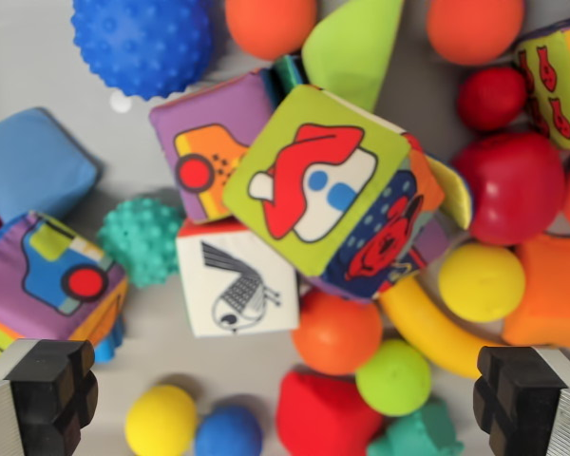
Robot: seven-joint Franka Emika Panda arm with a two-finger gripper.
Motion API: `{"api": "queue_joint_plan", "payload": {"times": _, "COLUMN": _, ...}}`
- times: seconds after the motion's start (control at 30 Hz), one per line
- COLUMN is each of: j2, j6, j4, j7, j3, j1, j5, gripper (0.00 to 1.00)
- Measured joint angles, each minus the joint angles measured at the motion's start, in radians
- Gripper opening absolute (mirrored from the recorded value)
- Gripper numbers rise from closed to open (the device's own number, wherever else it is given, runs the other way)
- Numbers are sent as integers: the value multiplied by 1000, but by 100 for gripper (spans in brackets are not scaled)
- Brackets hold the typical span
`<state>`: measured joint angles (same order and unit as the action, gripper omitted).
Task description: Pick an object from the bin
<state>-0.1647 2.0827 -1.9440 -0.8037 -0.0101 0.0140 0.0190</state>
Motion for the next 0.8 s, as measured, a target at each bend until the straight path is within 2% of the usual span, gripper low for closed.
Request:
{"api": "queue_joint_plan", "payload": {"times": 0.47, "j2": 0, "j6": 0, "j4": 0, "j7": -1, "j3": 0, "j1": 0, "j5": 0, "gripper": 100}}
{"api": "queue_joint_plan", "payload": {"times": 0.8, "j2": 3, "j6": 9, "j4": -16, "j7": -33, "j3": 4, "j1": -6, "j5": 0, "gripper": 100}}
